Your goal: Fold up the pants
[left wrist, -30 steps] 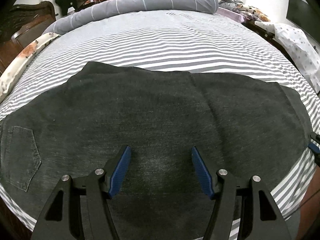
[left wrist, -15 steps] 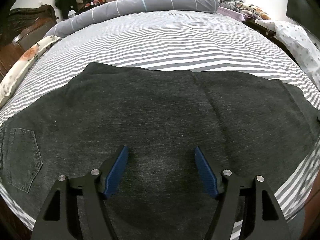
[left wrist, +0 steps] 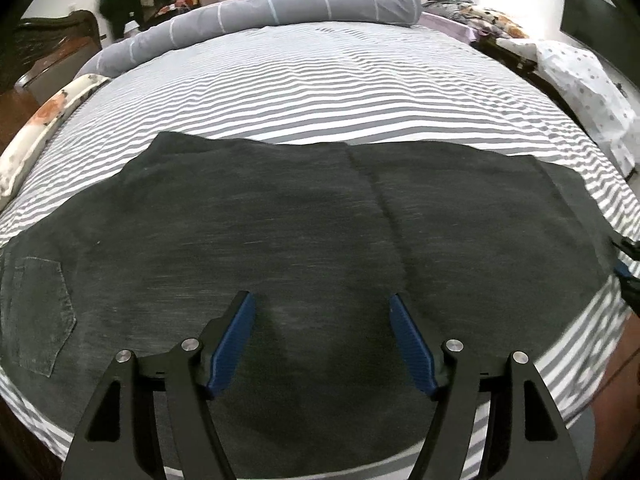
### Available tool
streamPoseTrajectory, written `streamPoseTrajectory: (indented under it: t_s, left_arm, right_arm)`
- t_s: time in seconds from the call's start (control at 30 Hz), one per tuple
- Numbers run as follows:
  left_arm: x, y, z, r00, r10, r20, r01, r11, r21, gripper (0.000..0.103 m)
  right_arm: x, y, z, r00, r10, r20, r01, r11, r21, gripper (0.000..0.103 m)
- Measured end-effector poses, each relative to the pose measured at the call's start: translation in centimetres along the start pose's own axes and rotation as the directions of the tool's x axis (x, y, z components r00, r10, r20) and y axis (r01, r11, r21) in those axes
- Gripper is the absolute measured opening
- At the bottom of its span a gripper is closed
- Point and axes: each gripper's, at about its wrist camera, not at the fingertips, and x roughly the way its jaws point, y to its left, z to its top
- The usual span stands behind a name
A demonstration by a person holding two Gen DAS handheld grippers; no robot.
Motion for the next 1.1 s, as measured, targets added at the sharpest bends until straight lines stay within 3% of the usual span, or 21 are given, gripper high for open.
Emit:
streamPoseTrajectory:
  t_s: [0.1, 0.27, 0.5, 0.77, 0.97, 1.1]
  left_arm:
    - [-0.3, -0.9, 0.2, 1.000, -0.016, 0.006, 0.016, 1.000, 0.021, 0.070]
    - [0.6, -2.2, 0.0, 1.000, -0.004, -0.002, 0.004, 0.998, 0.070, 0.070]
    - [1.8, -2.2, 0.1, 1.000, 0.000, -0.007, 0.001, 0.998, 0.061, 0.074]
    - [2.0, -2.0, 0.3, 1.000, -0.018, -0.004, 0.019, 0.998, 0.053, 0.075]
    - [0.6, 1.2, 0.8, 0.988, -0.152, -0.009, 0.152, 0.987, -0.047, 0.074]
    - [-1.1, 5.2, 0.8, 0.983, -0.181, 0.031, 0.184, 0.976, -0.116, 0.074]
  right_arm:
    - [0.5, 0.1, 0.4, 1.000, 0.024, 0.010, -0.024, 1.000, 0.004, 0.030]
    - [1.1, 1.1, 0.7, 0.999, 0.032, 0.020, -0.032, 0.999, -0.006, 0.010]
    - [1.0, 4.7, 0.8, 0.998, 0.064, 0.020, -0.062, 0.995, -0.080, 0.008]
    - [3.0, 11.5, -0.2, 0.990, 0.132, -0.048, -0.138, 0.974, -0.179, 0.008]
    - [6.3, 17.1, -2.3, 0.979, 0.146, -0.145, -0.180, 0.947, -0.266, 0.008]
    - [9.8, 20.3, -4.9, 0.967, 0.122, -0.225, -0.192, 0.927, -0.321, 0.008]
